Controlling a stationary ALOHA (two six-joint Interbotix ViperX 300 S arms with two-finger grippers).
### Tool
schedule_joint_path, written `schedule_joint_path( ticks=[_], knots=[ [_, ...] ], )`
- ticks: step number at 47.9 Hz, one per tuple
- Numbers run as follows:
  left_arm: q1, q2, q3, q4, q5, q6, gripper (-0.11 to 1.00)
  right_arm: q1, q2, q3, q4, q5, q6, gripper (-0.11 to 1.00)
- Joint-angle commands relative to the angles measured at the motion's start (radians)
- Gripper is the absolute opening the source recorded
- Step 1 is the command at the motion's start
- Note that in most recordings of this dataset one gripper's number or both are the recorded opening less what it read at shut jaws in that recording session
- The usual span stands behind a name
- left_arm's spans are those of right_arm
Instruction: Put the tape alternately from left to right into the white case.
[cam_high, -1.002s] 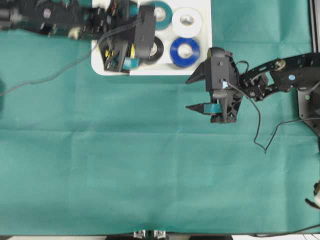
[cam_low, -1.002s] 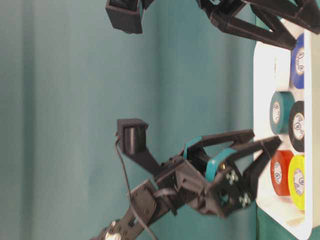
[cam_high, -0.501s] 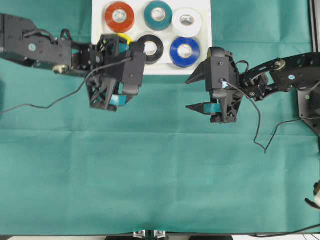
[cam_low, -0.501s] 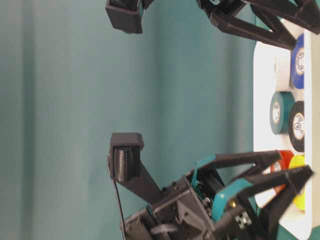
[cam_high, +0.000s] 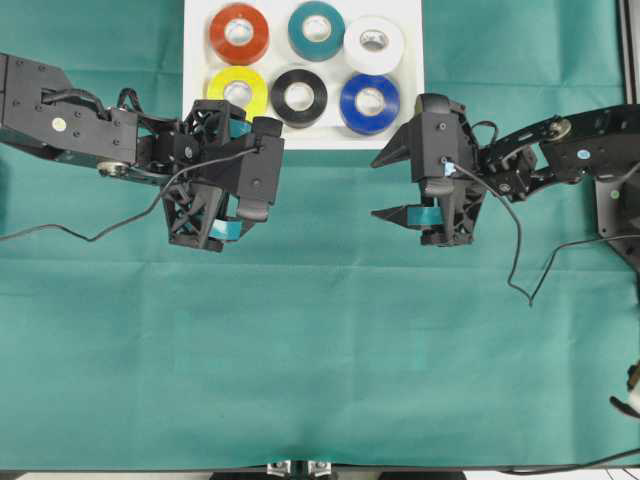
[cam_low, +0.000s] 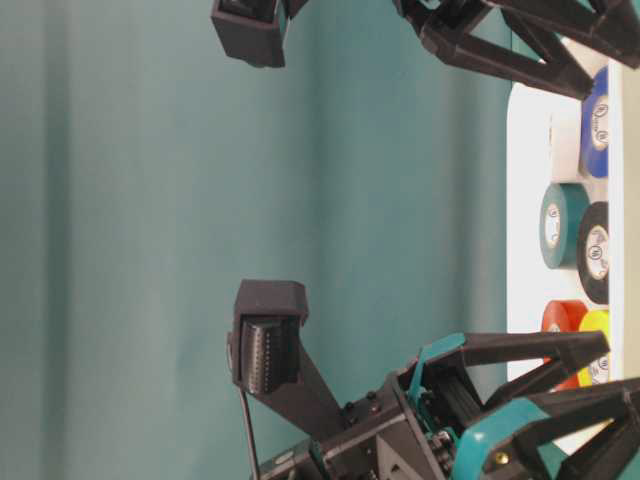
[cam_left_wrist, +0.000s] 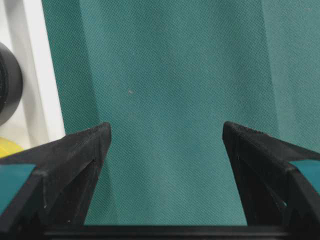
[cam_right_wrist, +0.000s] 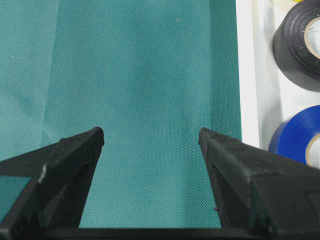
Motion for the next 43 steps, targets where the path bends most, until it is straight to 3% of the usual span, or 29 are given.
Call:
schedule_joint_path(
  ticks=[1, 20, 43],
  knots=[
    [-0.002, -0.034, -0.011, -0.003, -0.003, -0.003, 0.47, 0.003, -0.018, -0.011, 0.003, -0.006, 0.003, 0.82],
    [-0.005, -0.084, 0.012, -0.003, -0.003, -0.003, 0.47, 0.003, -0.052, 0.003, 0.003, -0.006, 0.003, 0.82],
    [-0.003, -0.192, 0.123, -0.003, -0.023, -0.005, 0.47, 0.003, -0.186, 0.067, 0.003, 0.002, 0.003, 0.82]
  ],
)
